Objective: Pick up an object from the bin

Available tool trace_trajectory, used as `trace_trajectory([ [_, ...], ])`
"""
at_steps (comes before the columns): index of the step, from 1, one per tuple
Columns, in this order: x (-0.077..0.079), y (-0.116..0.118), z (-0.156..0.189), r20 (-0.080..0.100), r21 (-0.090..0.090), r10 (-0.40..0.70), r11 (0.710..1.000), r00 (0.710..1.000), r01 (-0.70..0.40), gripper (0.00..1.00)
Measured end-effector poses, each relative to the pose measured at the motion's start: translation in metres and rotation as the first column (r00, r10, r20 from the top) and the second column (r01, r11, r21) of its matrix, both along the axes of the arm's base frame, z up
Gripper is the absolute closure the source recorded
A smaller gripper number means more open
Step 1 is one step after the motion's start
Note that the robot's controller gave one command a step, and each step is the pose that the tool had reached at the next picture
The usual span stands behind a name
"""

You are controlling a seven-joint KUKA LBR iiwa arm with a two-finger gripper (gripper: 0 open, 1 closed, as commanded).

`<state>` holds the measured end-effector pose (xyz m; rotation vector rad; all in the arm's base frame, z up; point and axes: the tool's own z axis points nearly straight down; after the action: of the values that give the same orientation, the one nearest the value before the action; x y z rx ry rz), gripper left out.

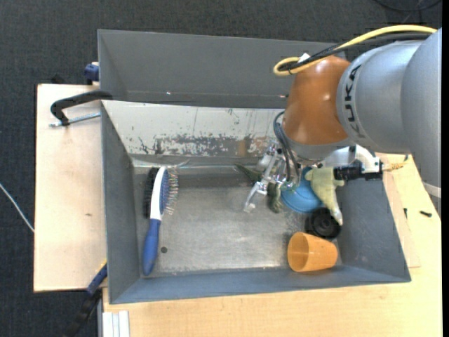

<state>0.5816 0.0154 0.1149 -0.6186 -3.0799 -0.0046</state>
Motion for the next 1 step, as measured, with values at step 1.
trace_trajectory([
  [1, 0.0094, -0.0174, -0.0388, 0.015, 0.007, -0.121, 0.993, 0.993, 0.121, 0.00],
])
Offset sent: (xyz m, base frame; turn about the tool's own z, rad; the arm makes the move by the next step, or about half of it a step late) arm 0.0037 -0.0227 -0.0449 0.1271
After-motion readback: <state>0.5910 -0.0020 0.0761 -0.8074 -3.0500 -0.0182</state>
